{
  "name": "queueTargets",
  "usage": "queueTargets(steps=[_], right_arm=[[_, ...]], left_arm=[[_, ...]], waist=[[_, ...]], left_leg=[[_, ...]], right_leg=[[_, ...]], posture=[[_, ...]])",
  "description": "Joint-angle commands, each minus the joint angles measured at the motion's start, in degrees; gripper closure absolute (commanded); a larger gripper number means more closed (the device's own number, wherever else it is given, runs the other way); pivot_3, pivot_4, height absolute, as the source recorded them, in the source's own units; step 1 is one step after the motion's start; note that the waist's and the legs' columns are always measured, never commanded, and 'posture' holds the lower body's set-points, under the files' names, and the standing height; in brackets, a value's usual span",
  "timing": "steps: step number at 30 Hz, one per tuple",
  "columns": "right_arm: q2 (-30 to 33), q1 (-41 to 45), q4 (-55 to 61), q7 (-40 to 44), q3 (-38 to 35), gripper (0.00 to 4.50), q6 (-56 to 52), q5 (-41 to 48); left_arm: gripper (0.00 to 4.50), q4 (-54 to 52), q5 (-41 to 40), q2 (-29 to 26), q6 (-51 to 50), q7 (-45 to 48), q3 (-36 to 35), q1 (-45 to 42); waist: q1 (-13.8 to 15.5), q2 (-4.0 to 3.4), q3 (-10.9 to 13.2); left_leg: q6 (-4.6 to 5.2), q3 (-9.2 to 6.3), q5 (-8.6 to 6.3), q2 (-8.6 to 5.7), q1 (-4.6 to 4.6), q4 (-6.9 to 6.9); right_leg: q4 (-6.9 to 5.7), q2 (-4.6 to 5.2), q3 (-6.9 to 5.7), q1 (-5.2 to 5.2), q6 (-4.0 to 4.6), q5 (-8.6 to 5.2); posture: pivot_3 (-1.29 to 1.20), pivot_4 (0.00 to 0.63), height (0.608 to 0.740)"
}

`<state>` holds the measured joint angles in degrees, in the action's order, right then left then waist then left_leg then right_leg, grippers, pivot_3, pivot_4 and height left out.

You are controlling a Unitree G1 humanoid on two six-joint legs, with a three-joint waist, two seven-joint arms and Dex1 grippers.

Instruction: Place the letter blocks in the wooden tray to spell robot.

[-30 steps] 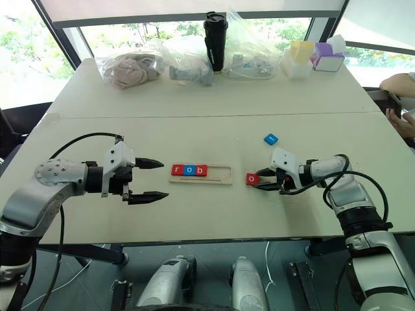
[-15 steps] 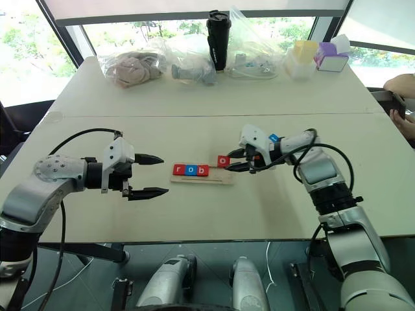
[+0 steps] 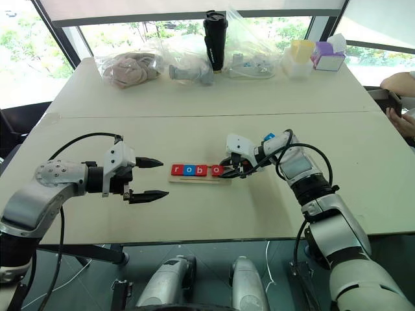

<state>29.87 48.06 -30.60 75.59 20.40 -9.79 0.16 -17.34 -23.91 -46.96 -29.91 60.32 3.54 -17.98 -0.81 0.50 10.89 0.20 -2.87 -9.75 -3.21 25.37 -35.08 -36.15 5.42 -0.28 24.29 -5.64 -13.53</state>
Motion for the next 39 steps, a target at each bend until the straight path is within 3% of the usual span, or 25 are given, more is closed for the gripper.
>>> queueTargets(steps=[1, 20, 27, 34, 39], right_arm=[[-1.1, 1.8, -0.4, 0.0, -0.2, 3.36, 0.9, -0.5], [-2.8, 0.2, 4.0, -2.1, -0.9, 3.36, -1.4, -0.7], [-2.3, -0.6, 7.6, -2.7, -1.2, 0.06, -2.7, -0.4], [-2.3, 0.4, 8.8, -6.1, -4.4, 0.06, -3.0, 0.8], [-2.1, 0.5, 6.8, -23.7, -14.0, 0.06, -3.7, 0.0]], left_arm=[[0.0, -1.9, -0.5, -0.1, -0.1, -0.6, -1.4, 0.3], [0.0, -0.1, 0.0, 0.6, 0.8, -0.6, -0.4, -0.9], [0.0, 0.5, 0.3, 0.7, 1.2, -0.5, -0.3, -1.0], [0.0, 0.6, 0.7, 1.0, 1.4, -0.5, -0.4, -1.0], [0.0, -1.1, -1.1, 0.6, 0.1, -0.4, -2.1, -0.6]], waist=[[0.0, 0.0, 0.0], [0.0, 0.0, 0.0], [0.0, 0.0, 0.0], [0.0, 0.0, 0.0], [0.2, 0.0, 0.0]], left_leg=[[0.0, 0.0, 0.0, 0.0, 0.0, 0.0], [-0.01, 0.0, 0.01, 0.0, -0.01, 0.0], [-0.01, 0.0, 0.01, 0.0, -0.01, 0.01], [-0.01, 0.0, 0.01, 0.0, -0.01, 0.0], [-0.04, -0.01, 0.0, 0.0, 0.0, 0.0]], right_leg=[[0.0, 0.0, 0.0, 0.0, 0.0, 0.0], [-0.03, -0.02, 0.0, 0.01, -0.04, 0.02], [-0.03, -0.02, 0.0, 0.01, -0.14, 0.08], [-0.03, -0.02, 0.0, 0.02, -0.15, 0.08], [-0.03, 0.0, 0.01, 0.02, -0.13, 0.08]], posture=[[0.0, 0.15, 0.74], [0.0, 0.15, 0.74], [0.0, 0.15, 0.74], [0.0, 0.15, 0.74], [0.0, 0.15, 0.74]])
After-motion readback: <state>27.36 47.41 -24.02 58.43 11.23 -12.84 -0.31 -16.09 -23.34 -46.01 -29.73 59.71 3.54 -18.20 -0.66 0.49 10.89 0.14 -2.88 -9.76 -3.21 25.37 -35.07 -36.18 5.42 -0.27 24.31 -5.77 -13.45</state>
